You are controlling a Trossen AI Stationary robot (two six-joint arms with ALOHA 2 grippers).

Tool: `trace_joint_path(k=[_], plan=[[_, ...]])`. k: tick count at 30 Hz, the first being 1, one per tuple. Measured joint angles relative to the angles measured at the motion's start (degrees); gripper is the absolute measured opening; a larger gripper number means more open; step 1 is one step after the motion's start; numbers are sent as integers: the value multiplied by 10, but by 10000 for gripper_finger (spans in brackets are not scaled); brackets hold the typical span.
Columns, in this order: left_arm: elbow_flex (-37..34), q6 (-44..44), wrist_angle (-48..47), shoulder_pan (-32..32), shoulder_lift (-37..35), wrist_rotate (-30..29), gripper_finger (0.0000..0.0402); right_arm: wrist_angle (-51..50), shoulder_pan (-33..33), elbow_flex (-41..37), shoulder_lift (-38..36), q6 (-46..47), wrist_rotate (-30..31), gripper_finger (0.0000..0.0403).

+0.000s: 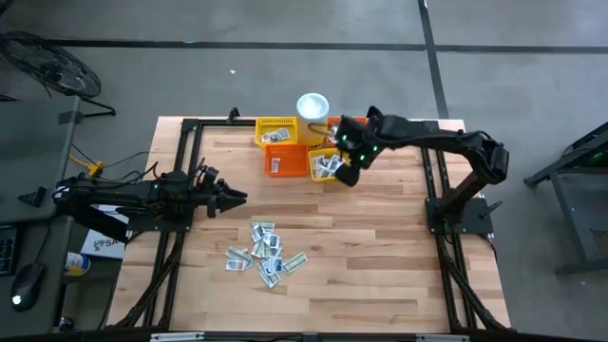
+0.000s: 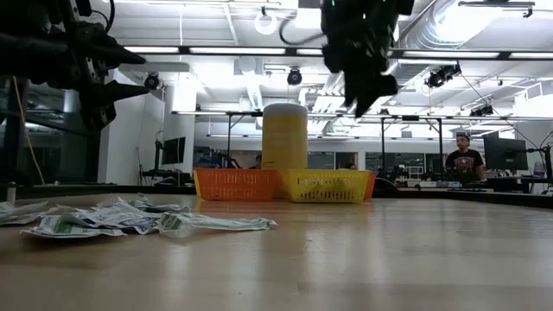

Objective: Pick & Place First Aid Supplies
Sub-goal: Put the green bandage pack into the top orange basket

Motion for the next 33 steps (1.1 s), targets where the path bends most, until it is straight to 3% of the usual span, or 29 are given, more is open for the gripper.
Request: trace_joint_path(k=[7, 20, 33], plan=[[0, 0, 0, 0, 0, 71, 191, 79, 111, -7, 3, 117, 3, 210], [0, 0, 0, 0, 0, 148, 191, 159, 277, -8, 26, 373, 147, 207], [0, 0, 0, 0, 1, 147, 191, 321, 371, -8, 146, 450, 146, 204]])
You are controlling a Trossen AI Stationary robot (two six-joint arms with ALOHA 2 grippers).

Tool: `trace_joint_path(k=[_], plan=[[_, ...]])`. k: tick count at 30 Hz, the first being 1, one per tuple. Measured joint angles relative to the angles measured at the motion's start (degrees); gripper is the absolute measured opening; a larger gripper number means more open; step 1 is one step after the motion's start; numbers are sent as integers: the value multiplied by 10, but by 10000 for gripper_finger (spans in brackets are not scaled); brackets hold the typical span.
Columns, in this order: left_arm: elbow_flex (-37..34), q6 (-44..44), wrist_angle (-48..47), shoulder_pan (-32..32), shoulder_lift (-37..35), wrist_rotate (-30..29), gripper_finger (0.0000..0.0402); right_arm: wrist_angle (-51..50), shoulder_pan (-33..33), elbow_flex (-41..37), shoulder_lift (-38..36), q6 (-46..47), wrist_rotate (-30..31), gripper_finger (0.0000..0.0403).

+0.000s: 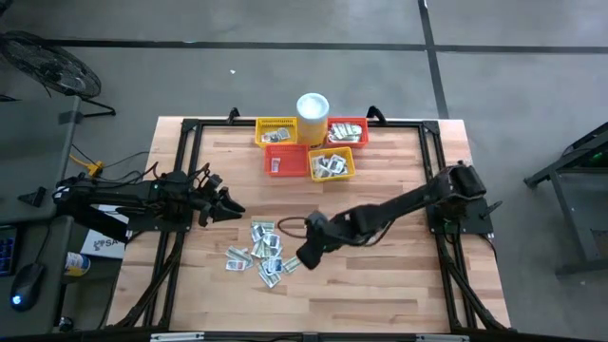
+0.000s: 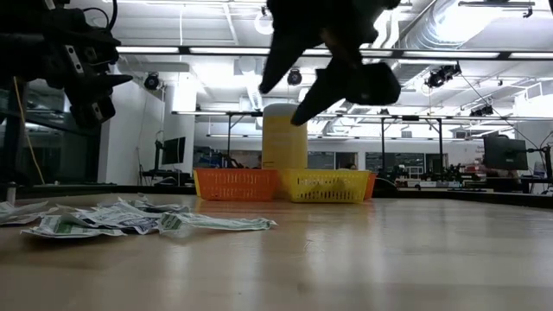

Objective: Pick & Place First Aid Supplies
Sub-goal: Put the green bandage pack into the top orange basket

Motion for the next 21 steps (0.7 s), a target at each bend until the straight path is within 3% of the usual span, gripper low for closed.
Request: trace_joint_path(k=[14, 21], plan=[[0, 0, 0, 0, 0, -1, 191, 234, 12, 0, 83, -3, -8, 204], [0, 0, 0, 0, 0, -2, 191, 280, 11, 0, 97, -12, 24, 204]])
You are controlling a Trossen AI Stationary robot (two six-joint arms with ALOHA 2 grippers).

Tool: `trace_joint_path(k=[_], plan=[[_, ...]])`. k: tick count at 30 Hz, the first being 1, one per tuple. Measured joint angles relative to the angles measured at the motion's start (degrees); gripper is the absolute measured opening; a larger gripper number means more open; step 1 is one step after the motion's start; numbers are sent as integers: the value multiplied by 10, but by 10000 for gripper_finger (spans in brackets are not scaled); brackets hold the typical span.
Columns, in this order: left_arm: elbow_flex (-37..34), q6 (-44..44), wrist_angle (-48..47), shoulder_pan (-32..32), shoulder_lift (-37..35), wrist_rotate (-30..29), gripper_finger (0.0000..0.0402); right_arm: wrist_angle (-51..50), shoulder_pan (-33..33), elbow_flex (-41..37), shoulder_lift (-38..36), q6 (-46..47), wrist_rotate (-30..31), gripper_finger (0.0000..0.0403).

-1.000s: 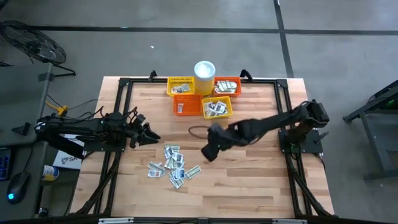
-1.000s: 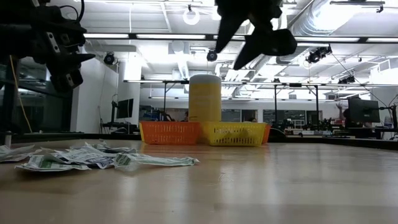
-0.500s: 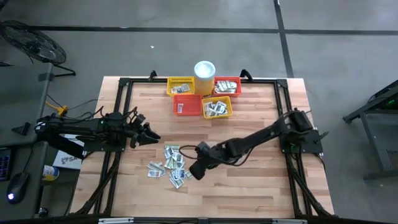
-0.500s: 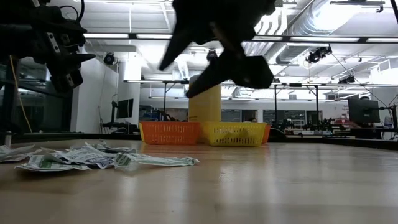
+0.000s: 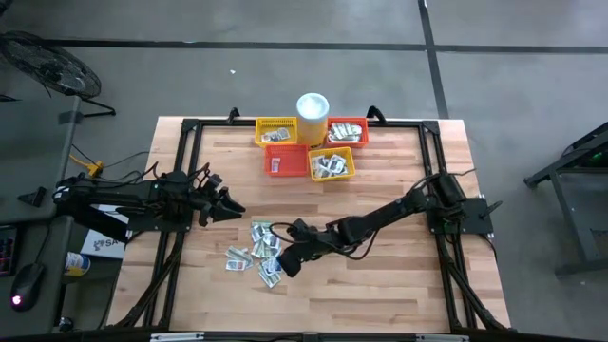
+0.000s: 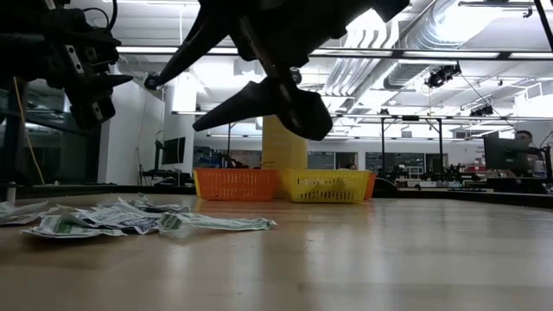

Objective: Pick & Place First Aid Supplies
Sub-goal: Put the green bandage pack into the top orange basket

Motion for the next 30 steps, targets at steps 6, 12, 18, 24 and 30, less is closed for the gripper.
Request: trace_joint_path(k=[6, 12, 18, 24, 30], plan=[[0, 0, 0, 0, 0, 0, 191, -107, 0, 45, 2, 24, 7, 204], [0, 0, 0, 0, 0, 0, 191, -307, -7, 151, 12, 31, 13, 204], [0, 0, 0, 0, 0, 1, 191, -441, -12, 243, 76, 72, -19, 204], [0, 0, 0, 0, 0, 1, 191, -487, -11, 299, 138, 74, -63, 204], [0, 0, 0, 0, 0, 1, 191, -526, -12, 311, 158, 79, -70, 204]])
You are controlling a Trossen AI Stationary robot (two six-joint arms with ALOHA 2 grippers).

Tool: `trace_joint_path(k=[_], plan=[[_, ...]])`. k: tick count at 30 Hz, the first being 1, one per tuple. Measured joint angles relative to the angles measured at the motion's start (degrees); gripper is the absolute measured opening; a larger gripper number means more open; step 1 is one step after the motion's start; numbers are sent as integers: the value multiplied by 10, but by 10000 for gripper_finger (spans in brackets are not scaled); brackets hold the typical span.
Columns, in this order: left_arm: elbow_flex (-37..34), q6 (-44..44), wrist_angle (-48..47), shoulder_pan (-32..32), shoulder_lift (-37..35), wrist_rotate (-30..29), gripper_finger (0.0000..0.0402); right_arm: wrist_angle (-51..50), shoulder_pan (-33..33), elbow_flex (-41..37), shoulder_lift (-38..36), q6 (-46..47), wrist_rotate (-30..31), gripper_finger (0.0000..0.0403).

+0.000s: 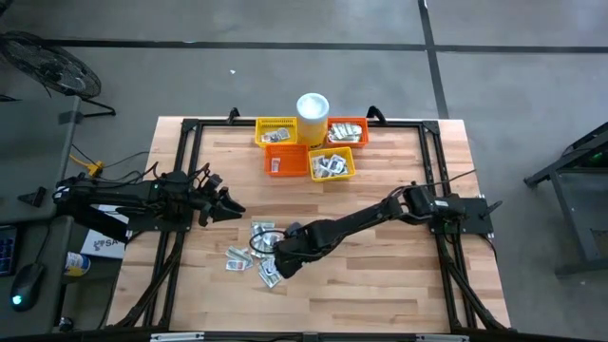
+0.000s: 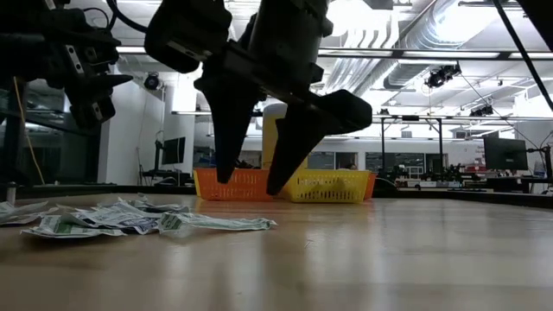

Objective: Pick & Place First Aid Supplies
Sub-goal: Put the green bandage pack into the top orange basket

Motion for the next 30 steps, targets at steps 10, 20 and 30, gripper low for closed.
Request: trace_joint_path(k=[10, 20, 30], plan=[[0, 0, 0, 0, 0, 0, 191, -15, 0, -1, 0, -2, 23, 204], [0, 0, 0, 0, 0, 0, 191, 11, 0, -2, 25, 5, -15, 204], [0, 0, 0, 0, 0, 0, 191, 9, 1, 0, 39, 4, -9, 196]])
